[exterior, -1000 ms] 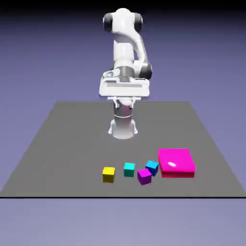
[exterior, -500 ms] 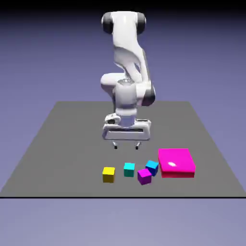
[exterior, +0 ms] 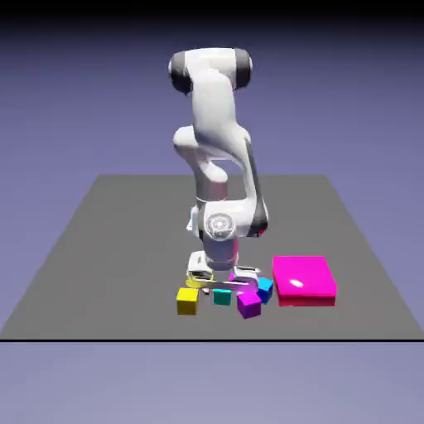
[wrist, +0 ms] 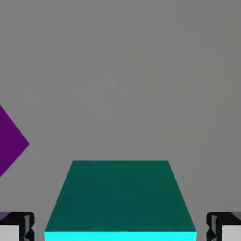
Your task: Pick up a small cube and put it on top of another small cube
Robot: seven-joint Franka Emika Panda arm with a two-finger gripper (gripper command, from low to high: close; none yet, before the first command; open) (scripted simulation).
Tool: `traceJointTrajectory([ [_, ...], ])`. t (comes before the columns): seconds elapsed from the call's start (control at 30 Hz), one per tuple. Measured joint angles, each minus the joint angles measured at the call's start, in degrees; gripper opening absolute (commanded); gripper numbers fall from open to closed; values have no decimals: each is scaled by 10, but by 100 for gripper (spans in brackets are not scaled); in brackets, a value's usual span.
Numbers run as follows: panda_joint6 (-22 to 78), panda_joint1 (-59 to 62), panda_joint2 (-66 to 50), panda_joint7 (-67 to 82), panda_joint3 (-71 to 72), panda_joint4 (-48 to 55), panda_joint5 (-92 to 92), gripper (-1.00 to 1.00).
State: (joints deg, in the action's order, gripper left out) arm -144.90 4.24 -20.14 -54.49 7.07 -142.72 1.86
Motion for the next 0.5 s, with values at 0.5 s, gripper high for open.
traceJointTrajectory([
  [0.5,166,-68,73,156,-174,89,-8,-100],
])
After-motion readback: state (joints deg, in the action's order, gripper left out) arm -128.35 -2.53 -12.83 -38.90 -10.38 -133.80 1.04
